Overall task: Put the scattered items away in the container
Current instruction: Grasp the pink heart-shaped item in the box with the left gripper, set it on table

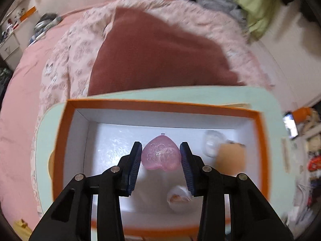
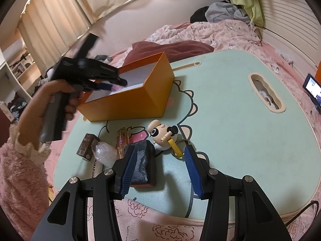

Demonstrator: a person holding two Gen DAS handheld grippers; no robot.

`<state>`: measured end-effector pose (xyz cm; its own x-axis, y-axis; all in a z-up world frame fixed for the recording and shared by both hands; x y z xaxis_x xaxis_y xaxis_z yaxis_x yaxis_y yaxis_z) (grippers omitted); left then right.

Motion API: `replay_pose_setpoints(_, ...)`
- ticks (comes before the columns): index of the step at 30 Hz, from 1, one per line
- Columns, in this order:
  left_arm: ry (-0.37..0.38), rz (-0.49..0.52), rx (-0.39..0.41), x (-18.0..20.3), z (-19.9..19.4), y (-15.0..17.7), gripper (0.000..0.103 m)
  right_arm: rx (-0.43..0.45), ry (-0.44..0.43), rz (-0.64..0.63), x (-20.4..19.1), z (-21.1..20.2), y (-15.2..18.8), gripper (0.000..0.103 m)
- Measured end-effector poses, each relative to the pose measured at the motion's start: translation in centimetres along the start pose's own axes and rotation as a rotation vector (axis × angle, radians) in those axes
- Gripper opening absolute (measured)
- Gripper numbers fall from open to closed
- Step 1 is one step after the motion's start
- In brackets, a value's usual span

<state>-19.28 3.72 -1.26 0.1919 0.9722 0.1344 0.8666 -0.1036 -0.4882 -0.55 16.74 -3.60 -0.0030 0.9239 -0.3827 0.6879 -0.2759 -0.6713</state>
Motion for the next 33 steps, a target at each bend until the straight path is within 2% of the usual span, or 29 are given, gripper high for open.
replay_pose_setpoints(4, 0.091, 0.074, 0.043, 2.0, -4.6, 2.9, 0.04, 0.002, 0.003, -0.006, -0.1, 0.0, 0.0, 0.048)
replay_pose_setpoints(8, 0.129, 0.089, 0.039, 1.9, -5.6, 6.6, 0.04, 0.001, 0.003, -0.008, -0.1, 0.0, 0.0, 0.048)
replay_pose_setpoints(12, 0.119, 0.016, 0.044, 0.3, -4.0, 9.5, 0.04, 0.008, 0.007, -0.014, -0.1, -0.2, -0.1, 0.048)
replay_pose_setpoints(17, 0.149, -0.029, 0.018, 0.1, -1.8, 11.5, 0.04, 0.0, 0.012, -0.018, -0.2, 0.0, -0.1, 0.048)
replay_pose_setpoints(23, 0.181, -0.111, 0.112, -0.4, -2.7, 11.7, 0.043, 0.019, 0.009, -0.043, -0.7, -0.4, -1.0, 0.048)
replay_pose_setpoints(25, 0.142, -0.105, 0.162, -0.6, -3.7, 12.0, 0.05, 0.046, 0.01, -0.044, -1.0, -0.7, -2.1, 0.048)
replay_pose_setpoints(27, 0.049, -0.092, 0.229, -1.0, -4.9, 12.5, 0.064, 0.091, 0.009, -0.033, -1.3, -1.2, -4.0, 0.048)
replay_pose_setpoints(29, -0.007, -0.077, 0.28, -1.0, -5.9, 13.0, 0.071, 0.129, 0.01, -0.035, -1.9, -1.4, -6.4, 0.05)
replay_pose_setpoints(31, -0.037, -0.069, 0.309, -0.7, -6.6, 13.7, 0.072, 0.114, -0.008, -0.057, -3.2, -1.0, -8.0, 0.051)
replay_pose_setpoints(33, -0.072, -0.062, 0.32, -1.0, -6.9, 14.1, 0.072, 0.06, -0.019, -0.117, -4.8, 0.2, -9.2, 0.056)
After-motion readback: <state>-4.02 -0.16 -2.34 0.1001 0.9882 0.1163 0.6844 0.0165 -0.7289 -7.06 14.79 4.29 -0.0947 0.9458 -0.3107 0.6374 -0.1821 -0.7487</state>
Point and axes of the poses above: each gripper's, at about its wrist camera, not at the fingertips, and z roughly the way its jaws point, x to its right, y to its underside, the point moved 9 cm from there along z, roughly the way its jaws point, and after that the axes turned 4 degrees about x, right-handed, at the moved point
